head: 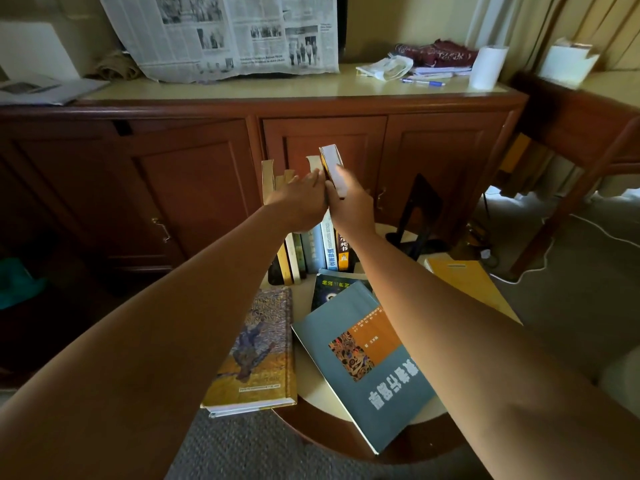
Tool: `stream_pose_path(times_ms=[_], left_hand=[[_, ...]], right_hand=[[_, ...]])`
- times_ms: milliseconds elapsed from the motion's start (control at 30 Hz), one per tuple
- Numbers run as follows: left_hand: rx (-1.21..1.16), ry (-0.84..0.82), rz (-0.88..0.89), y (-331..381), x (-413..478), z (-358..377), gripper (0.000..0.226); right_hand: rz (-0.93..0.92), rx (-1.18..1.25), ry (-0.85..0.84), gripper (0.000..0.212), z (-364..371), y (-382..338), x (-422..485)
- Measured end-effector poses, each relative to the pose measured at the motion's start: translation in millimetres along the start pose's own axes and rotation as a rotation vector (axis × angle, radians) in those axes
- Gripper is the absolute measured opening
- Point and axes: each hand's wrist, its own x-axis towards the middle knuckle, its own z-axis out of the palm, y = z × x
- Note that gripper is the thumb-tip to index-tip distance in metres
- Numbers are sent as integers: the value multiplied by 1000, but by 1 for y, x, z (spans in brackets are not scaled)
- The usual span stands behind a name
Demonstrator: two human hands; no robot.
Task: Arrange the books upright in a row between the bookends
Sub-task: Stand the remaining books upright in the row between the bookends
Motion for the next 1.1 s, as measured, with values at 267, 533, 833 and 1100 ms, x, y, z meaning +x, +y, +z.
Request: stream_pose_path(times_ms=[267, 533, 833, 1100], left_hand=[[-17, -17, 107, 2, 1, -7, 67], [-19, 4, 97, 2, -1, -4, 67], [259, -18, 108, 4, -19, -13, 59], [44, 157, 6, 33, -121, 8, 69]], right_hand=[[210, -95, -263, 44, -18, -19, 29], [269, -14, -334, 48, -15, -13, 41], [313, 138, -329, 49, -32, -27, 16], [269, -42, -332, 39, -102, -1, -85]])
